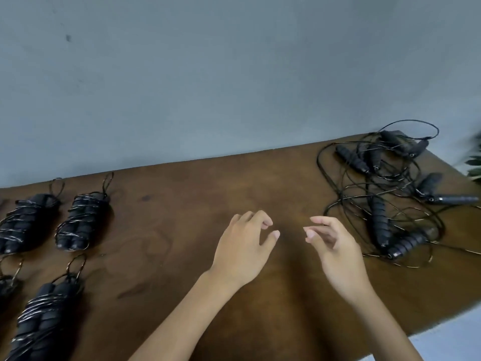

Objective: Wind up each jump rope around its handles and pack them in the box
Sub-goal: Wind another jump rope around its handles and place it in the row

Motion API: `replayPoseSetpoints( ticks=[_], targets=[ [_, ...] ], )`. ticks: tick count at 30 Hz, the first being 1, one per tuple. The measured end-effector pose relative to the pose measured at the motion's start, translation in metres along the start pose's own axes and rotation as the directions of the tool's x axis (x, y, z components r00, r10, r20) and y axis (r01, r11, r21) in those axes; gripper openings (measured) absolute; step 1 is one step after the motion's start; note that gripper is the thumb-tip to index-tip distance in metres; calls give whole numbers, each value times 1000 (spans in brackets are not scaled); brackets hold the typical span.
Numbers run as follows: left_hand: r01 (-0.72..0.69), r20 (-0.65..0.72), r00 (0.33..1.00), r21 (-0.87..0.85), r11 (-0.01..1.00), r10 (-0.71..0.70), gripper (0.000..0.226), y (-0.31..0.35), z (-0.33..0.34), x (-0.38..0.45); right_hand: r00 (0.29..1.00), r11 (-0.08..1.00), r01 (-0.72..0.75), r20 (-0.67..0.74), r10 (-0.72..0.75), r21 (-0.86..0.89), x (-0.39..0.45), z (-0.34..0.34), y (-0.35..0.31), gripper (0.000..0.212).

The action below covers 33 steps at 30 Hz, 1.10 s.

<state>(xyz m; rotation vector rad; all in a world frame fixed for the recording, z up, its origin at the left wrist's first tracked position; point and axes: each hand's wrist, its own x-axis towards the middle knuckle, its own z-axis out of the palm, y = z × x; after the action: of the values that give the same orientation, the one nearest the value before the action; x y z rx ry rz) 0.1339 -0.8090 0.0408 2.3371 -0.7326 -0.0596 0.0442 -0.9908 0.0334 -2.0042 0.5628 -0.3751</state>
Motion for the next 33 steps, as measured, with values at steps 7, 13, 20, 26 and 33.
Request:
replayPoseSetpoints(
  ticks=[7,13,20,26,33],
  targets=[
    [-78,155,984,-50,996,85,22,64,60,42,977,993,-91,-201,76,-70,22,-83,57,16],
    [-100,296,947,-84,991,120,20,99,115,72,955,972,-163,-275,112,-171,34,-142,102,19],
    [-163,384,911,1,987,151,23,120,177,90,901,923,-307,-384,204,-231,47,-178,137,21],
    [-126,392,913,15,992,110,27,122,194,91,891,897,-423,-241,386,-127,58,-196,149,11],
    [80,331,944,-239,968,3,32,124,194,95,941,958,-280,-180,288,66,75,-216,128,14]
  ],
)
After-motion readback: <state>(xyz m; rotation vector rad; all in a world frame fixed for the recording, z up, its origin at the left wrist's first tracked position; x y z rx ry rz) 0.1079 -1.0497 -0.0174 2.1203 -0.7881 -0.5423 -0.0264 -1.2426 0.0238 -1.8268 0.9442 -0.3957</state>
